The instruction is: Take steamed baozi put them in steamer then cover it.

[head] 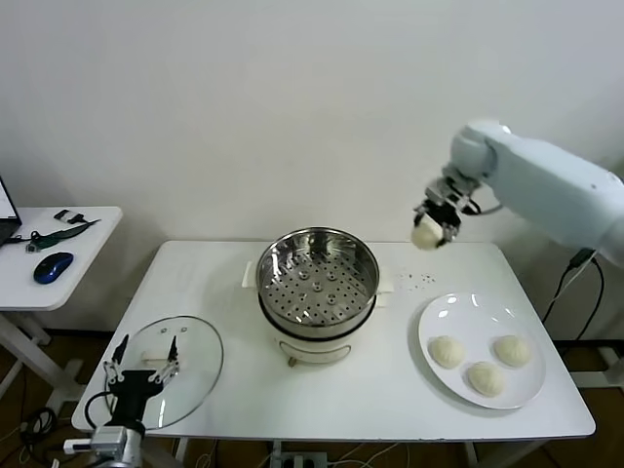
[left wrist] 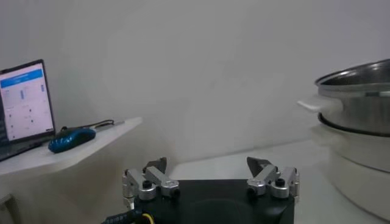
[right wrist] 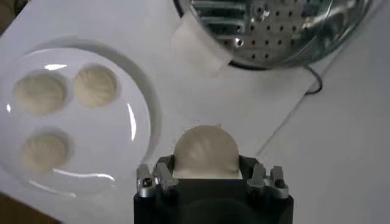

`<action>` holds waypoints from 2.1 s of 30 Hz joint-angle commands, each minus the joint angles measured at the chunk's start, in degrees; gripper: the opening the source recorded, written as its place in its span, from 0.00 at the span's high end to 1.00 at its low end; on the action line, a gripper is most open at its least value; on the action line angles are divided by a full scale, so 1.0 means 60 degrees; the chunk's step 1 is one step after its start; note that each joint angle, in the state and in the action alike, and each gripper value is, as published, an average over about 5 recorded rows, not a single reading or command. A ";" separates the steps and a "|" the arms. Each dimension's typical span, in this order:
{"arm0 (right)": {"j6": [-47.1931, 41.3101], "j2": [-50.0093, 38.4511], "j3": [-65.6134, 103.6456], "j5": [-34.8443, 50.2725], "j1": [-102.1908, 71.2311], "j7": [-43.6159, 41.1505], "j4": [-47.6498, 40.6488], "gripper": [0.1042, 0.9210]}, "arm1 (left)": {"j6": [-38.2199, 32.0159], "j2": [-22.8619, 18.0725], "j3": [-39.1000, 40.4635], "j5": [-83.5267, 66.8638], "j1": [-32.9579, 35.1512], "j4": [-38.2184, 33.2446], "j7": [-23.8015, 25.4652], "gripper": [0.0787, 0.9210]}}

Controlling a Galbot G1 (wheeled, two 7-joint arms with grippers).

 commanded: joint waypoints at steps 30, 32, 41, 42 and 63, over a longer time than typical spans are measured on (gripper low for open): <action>0.2870 0.4006 0.1495 -0.5680 -0.3244 0.1049 -0.1567 0.28 | 0.0021 0.0255 0.0124 -0.0314 0.0082 0.0197 -0.0107 0.12; 0.2850 0.4011 0.1542 -0.5758 -0.3313 0.1075 -0.1614 0.28 | 0.0017 0.0257 0.0127 -0.0314 0.0093 0.0205 -0.0118 0.12; 0.2734 0.3979 0.1825 -0.6024 -0.3330 0.1139 -0.1565 0.15 | 0.0028 0.0173 0.0235 -0.0193 0.0095 0.0147 -0.0144 0.12; 0.2691 0.3912 0.1812 -0.5929 -0.3246 0.1076 -0.1447 0.14 | 0.0026 0.0171 0.0239 -0.0188 0.0105 0.0139 -0.0147 0.12; -0.1678 -0.0876 -0.2719 0.1324 0.2171 0.3204 0.3100 0.12 | 0.0187 0.0160 0.0416 -0.0035 0.0145 -0.0144 -0.0275 0.12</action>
